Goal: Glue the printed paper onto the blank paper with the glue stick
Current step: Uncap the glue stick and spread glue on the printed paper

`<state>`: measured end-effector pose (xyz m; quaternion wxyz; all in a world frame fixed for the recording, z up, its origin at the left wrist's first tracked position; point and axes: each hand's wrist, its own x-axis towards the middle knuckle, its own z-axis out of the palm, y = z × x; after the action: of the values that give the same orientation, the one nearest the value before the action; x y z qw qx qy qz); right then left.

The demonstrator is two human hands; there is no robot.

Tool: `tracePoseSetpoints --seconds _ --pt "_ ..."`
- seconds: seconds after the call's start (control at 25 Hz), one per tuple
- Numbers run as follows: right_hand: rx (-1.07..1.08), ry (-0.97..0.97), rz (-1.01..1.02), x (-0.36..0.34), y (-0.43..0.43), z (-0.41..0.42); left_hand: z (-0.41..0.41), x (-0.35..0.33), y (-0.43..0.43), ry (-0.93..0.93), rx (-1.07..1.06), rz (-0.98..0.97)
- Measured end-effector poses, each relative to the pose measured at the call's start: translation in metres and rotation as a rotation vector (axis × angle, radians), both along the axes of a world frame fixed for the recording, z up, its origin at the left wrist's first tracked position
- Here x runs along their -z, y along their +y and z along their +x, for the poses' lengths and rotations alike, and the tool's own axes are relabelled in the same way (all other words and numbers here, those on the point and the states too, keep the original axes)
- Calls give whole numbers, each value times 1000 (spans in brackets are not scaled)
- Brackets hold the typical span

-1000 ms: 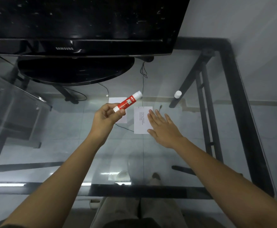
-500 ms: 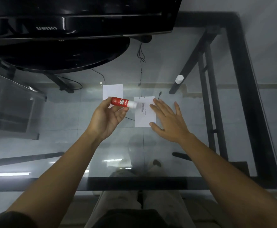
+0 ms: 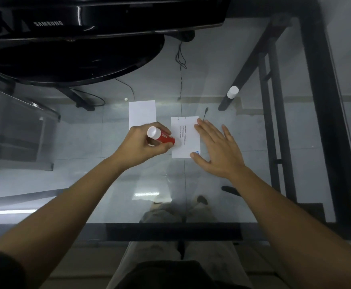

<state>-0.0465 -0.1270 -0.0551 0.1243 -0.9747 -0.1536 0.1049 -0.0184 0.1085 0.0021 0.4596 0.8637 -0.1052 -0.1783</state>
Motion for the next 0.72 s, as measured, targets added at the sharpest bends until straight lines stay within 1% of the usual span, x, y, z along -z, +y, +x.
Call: tracePoseSetpoints --seconds 0.08,0.28,0.36,0.56,0.72 --pt "3 -2 -7 -1 1 0 3 -6 3 -66 63 65" --pt "6 -7 -2 -3 3 1 4 -4 -5 -175 302 132" --pt "6 -8 3 -3 3 0 7 -1 -7 -201 362 156" --pt "0 -4 5 -1 3 2 31 -2 -7 -202 381 155" --pt "2 -13 16 -1 3 2 62 -5 -11 -217 302 177"
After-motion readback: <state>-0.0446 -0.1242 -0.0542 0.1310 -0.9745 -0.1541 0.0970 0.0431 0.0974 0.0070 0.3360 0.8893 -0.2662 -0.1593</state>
